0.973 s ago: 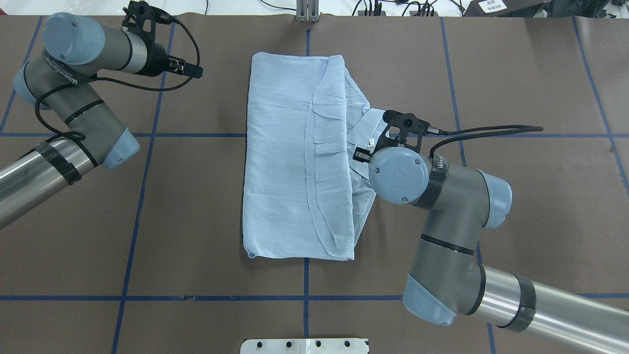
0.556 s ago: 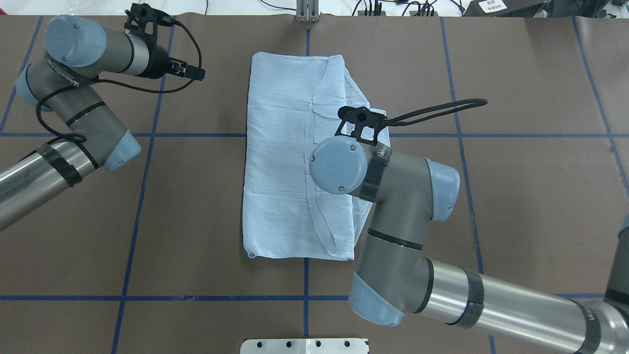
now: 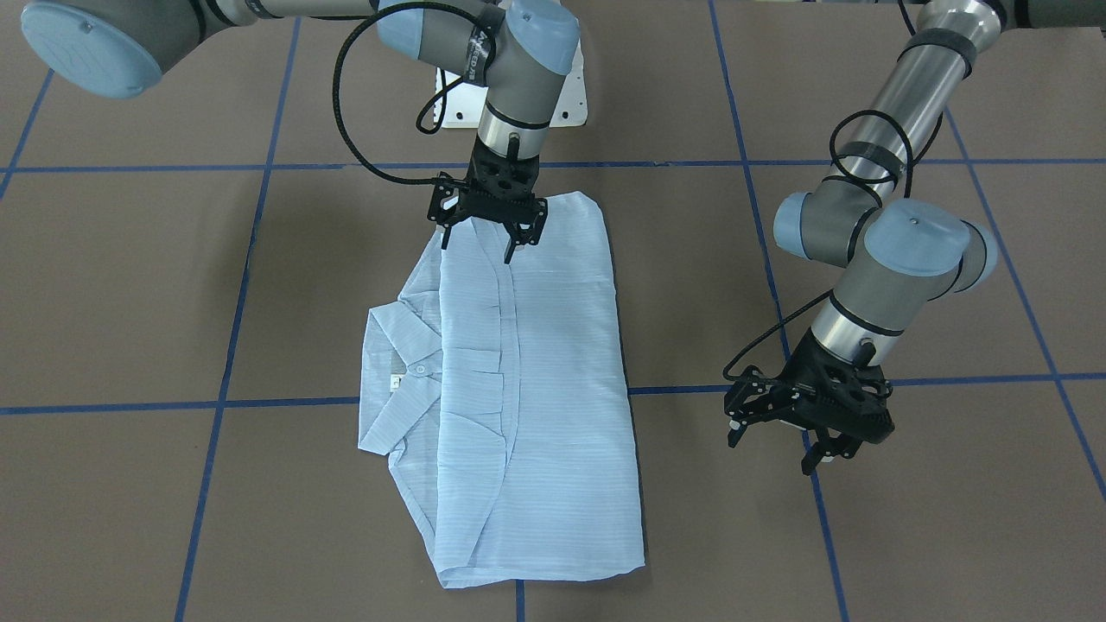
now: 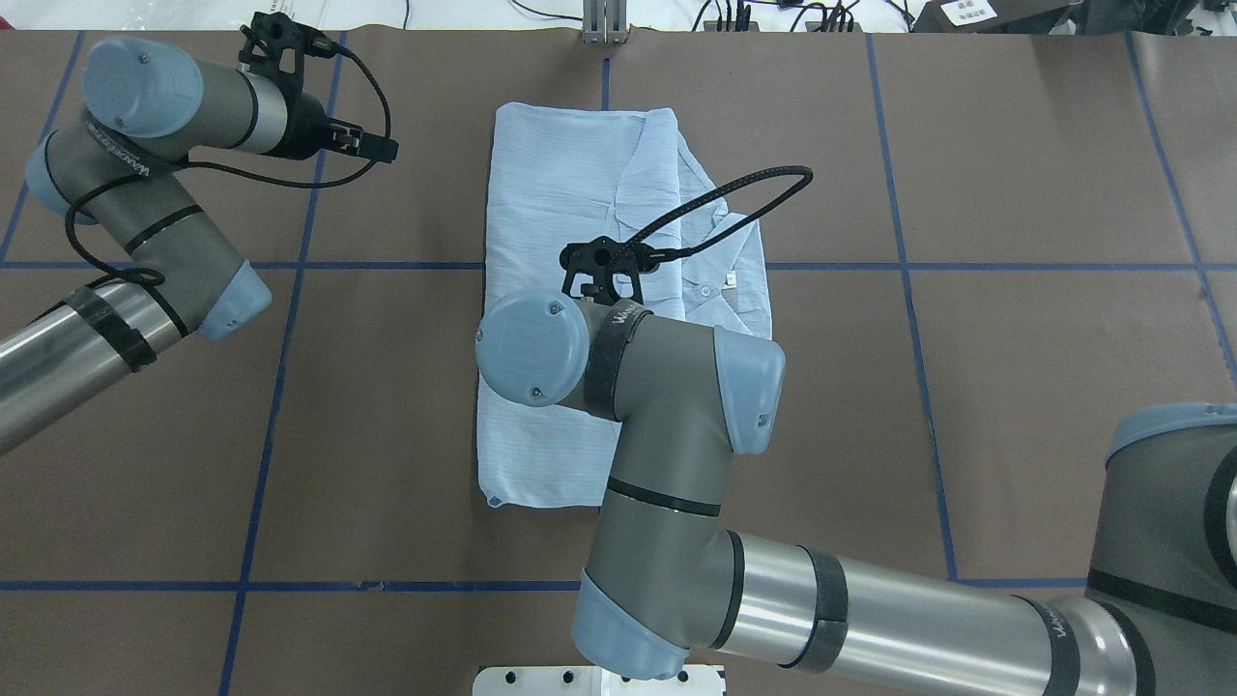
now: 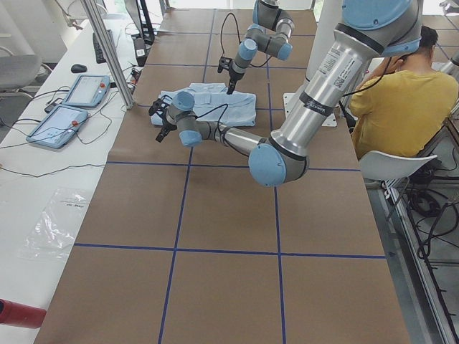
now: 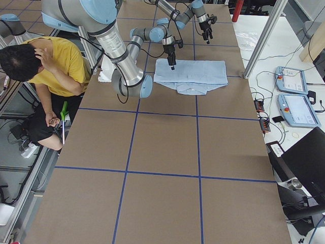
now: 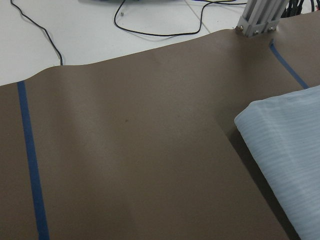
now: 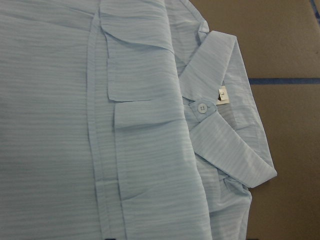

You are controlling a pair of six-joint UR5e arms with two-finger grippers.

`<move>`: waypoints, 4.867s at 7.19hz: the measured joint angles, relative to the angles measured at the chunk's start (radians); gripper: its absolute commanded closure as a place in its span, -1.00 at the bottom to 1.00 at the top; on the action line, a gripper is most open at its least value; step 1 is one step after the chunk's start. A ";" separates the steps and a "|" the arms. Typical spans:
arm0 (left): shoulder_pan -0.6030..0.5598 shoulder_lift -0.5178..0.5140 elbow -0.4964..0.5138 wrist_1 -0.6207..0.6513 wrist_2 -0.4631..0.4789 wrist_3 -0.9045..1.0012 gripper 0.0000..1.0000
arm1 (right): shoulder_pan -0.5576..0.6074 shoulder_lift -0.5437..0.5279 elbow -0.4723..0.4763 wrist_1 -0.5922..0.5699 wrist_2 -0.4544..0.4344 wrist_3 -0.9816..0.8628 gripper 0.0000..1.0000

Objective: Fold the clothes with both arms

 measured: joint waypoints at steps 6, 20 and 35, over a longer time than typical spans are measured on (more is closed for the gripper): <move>0.000 0.020 -0.014 -0.002 0.000 0.000 -1.00 | 0.125 -0.076 0.005 0.310 0.000 -0.300 -1.00; 0.000 0.022 -0.019 -0.002 0.000 0.000 -1.00 | -0.068 0.024 -0.197 0.029 0.078 -0.610 -0.92; 0.005 0.028 -0.021 -0.002 0.000 -0.002 -1.00 | -0.023 -0.182 0.093 0.057 0.036 -0.591 -0.33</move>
